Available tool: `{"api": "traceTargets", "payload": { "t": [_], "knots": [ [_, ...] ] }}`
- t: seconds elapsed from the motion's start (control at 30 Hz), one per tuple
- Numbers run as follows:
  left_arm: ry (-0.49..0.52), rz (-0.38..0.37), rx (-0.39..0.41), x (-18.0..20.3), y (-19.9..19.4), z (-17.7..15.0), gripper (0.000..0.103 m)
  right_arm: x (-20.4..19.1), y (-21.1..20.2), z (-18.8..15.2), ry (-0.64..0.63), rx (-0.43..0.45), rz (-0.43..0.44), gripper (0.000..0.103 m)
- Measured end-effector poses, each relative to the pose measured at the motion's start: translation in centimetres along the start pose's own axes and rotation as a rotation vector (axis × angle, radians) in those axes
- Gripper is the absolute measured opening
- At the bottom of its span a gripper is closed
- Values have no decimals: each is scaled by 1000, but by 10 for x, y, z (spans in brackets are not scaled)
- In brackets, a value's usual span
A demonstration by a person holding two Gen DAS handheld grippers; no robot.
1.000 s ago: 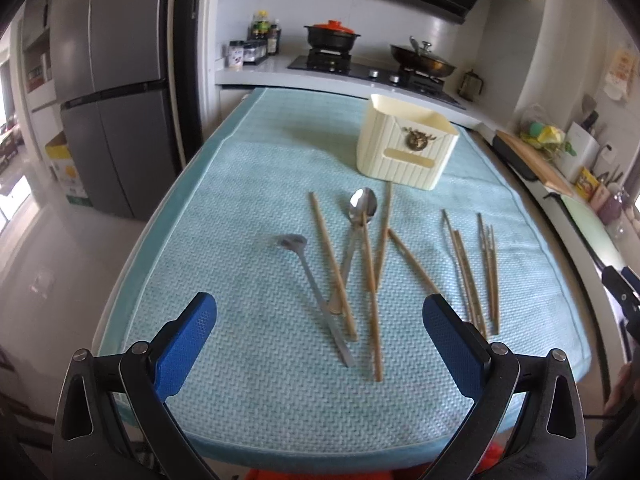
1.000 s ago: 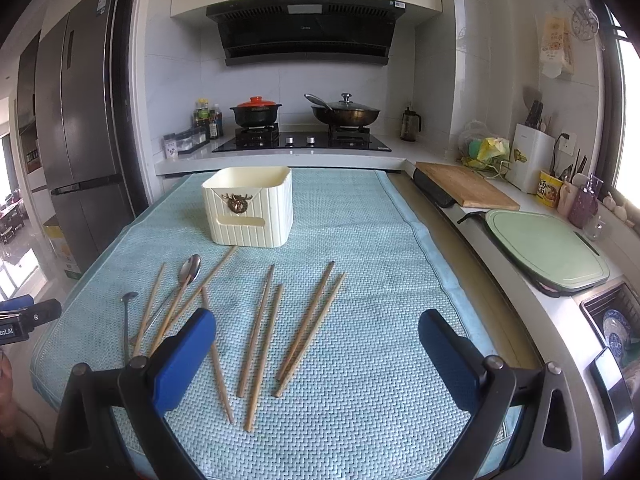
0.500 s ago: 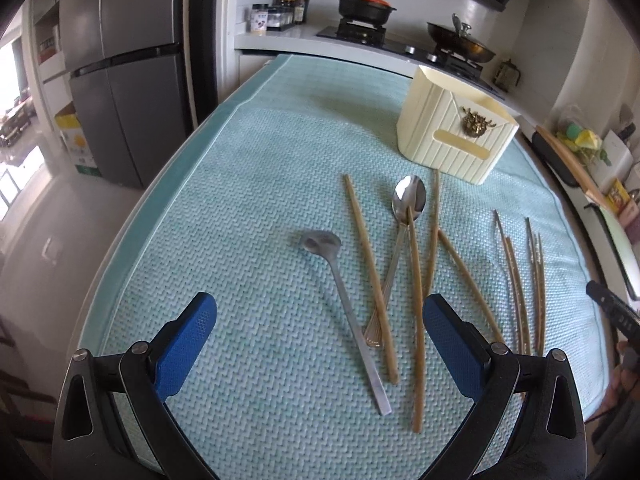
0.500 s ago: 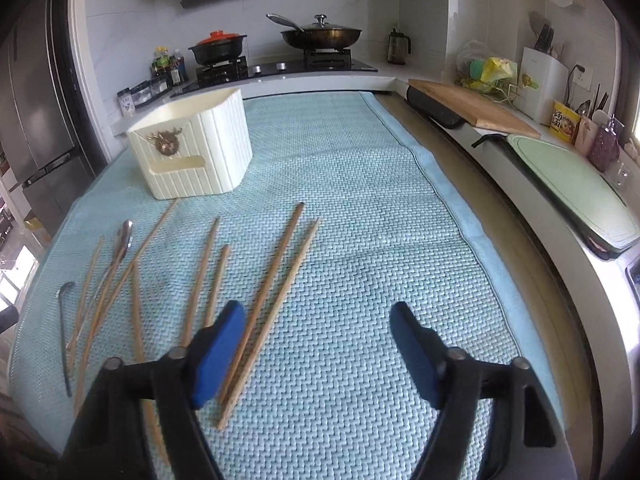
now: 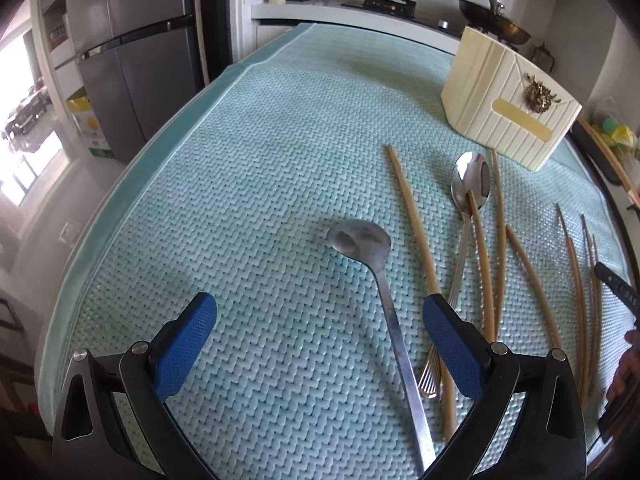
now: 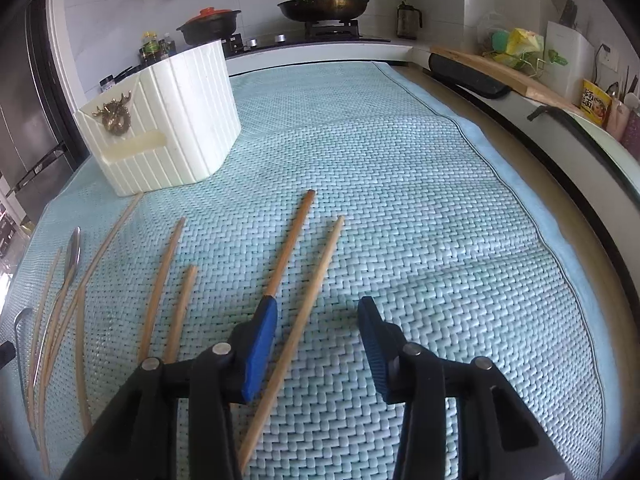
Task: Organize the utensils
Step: 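Move the left tool toward the small steel spoon while the right tool approaches a wooden chopstick, then close the left tool on the small steel spoon while the right tool grasps a wooden chopstick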
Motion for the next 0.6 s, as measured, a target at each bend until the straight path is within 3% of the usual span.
{"api": "traceTargets", "payload": {
  "t": [0.07, 0.27, 0.4, 0.6],
  "knots": [
    [1, 8, -14, 1, 7, 3, 102, -3, 3, 3, -20, -8, -51, 38],
    [18, 76, 2, 1, 16, 12, 103, -8, 2, 4, -39, -8, -91, 38],
    [-1, 81, -3, -3, 22, 28, 103, -10, 6, 11, -46, -10, -105, 38],
    [-31, 51, -77, -17, 28, 51, 102, -6, 7, 15, -45, -27, -94, 38]
  ]
}}
Point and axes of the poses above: each gripper's, at about its wrist camera, not at the fingertips, and y roughly the way its jaws point, x to its right, z to its top, the point moved 4 cm from there along y, roughly the way its jaws point, and after that the axes turned 13 degrees about -x, right-handed, at the moved point
